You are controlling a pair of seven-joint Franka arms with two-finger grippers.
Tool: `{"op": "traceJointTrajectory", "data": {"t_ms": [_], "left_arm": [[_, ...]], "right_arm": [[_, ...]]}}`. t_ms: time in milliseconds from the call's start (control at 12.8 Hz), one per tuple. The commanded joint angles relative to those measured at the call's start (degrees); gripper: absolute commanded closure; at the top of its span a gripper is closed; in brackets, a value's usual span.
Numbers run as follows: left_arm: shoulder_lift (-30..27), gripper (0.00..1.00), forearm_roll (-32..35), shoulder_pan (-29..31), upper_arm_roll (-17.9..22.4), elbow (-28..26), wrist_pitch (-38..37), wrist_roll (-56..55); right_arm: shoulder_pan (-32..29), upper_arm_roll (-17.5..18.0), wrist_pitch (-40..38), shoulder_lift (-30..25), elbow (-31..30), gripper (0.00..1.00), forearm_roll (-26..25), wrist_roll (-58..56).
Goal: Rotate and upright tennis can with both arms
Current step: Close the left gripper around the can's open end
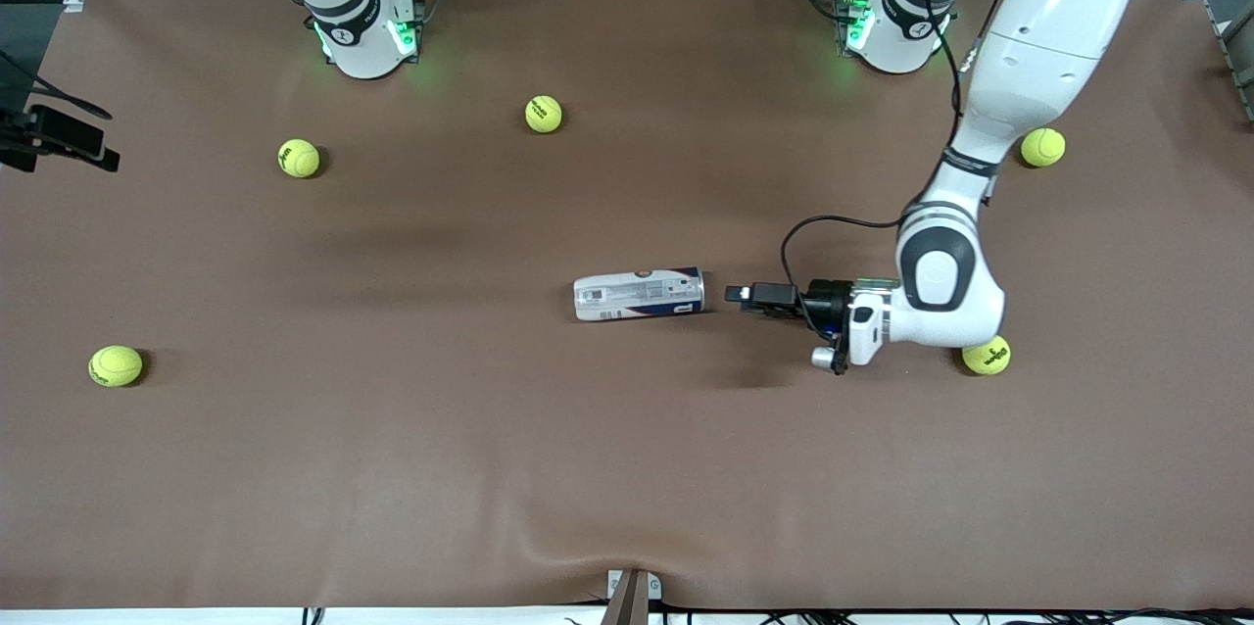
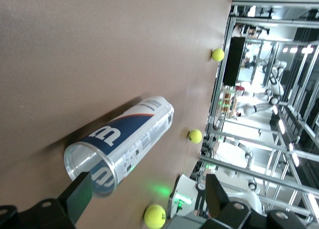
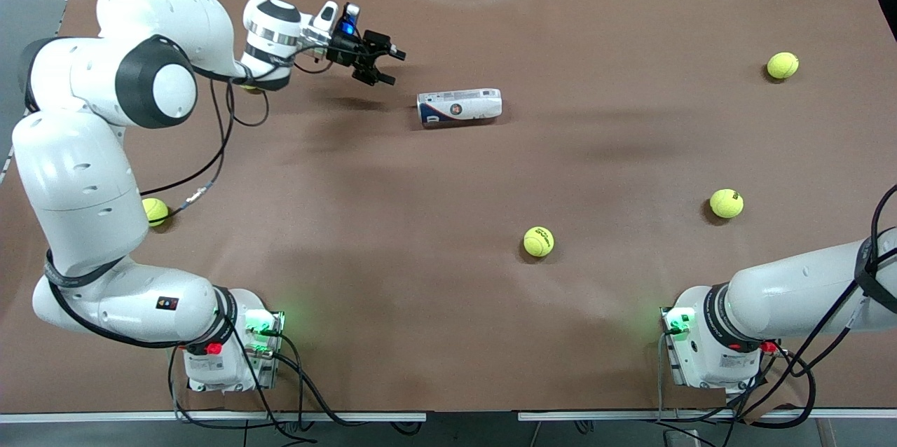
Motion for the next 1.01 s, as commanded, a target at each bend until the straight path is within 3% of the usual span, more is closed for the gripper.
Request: {"op": "traceJointTrajectory", "data": {"t_ms": [0, 624, 936], "left_arm": [[-0.1, 0.0, -6.2, -1.1, 0.1, -3.7, 1.7, 4.9], [2.8, 0.0, -13.9, -3.1, 0.1, -4.4, 2.1, 8.5], [3.7, 0.0, -15.2, -3.5, 0.1, -4.4, 2.3, 8.5]], "right_arm": [[-2.8, 1.3, 0.2, -2.0, -2.1, 0.0, 0.3, 1.1], [-4.7, 3.9, 1.2, -4.0, -2.2, 0.0, -1.7, 0.8], [-11.1, 13.1, 1.5, -4.1, -1.9, 0.0, -2.2, -0.5]]}}
